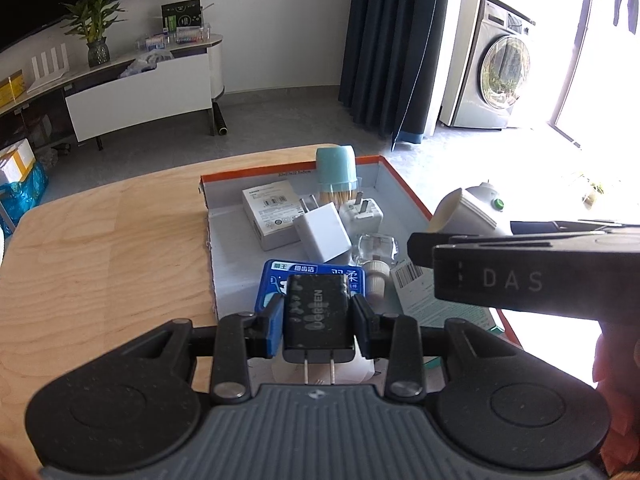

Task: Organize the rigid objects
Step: 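Carry the white plug with the right tool while the left tool carries the black charger to the tray, then lower the black charger into the tray and open the left tool while the right tool releases the white plug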

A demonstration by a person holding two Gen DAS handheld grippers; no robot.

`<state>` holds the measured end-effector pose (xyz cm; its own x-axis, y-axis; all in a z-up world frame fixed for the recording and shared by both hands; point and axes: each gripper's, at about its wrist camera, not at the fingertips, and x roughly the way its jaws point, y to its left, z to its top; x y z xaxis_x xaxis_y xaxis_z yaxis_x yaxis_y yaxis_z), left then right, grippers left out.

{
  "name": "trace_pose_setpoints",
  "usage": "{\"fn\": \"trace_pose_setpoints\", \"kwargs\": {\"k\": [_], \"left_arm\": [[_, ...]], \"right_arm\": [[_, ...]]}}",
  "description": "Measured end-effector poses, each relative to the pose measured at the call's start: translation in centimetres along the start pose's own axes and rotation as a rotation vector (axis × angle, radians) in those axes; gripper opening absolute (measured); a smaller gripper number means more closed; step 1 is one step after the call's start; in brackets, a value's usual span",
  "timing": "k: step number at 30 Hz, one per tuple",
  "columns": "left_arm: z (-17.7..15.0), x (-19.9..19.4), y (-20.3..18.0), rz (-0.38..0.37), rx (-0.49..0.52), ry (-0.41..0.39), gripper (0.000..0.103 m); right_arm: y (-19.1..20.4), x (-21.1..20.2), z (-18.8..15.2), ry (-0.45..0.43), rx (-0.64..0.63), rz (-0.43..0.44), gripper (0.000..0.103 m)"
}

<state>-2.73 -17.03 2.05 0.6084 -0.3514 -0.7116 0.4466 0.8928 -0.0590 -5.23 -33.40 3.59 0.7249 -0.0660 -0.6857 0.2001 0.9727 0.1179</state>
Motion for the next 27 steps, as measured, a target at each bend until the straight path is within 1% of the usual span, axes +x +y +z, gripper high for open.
{"fn": "trace_pose_setpoints", "kwargs": {"k": [16, 27], "left_arm": [[0.3, 1.2, -0.9, -0.013, 0.012, 0.016, 0.036], [0.5, 1.8, -1.3, -0.017, 0.017, 0.024, 0.036]], "right_arm": [[-0.2, 1.6, 0.7, 0.025, -0.007, 0.001, 0.088], [-0.3, 3.5, 1.6, 0.046, -0.013, 0.01, 0.088]]}}
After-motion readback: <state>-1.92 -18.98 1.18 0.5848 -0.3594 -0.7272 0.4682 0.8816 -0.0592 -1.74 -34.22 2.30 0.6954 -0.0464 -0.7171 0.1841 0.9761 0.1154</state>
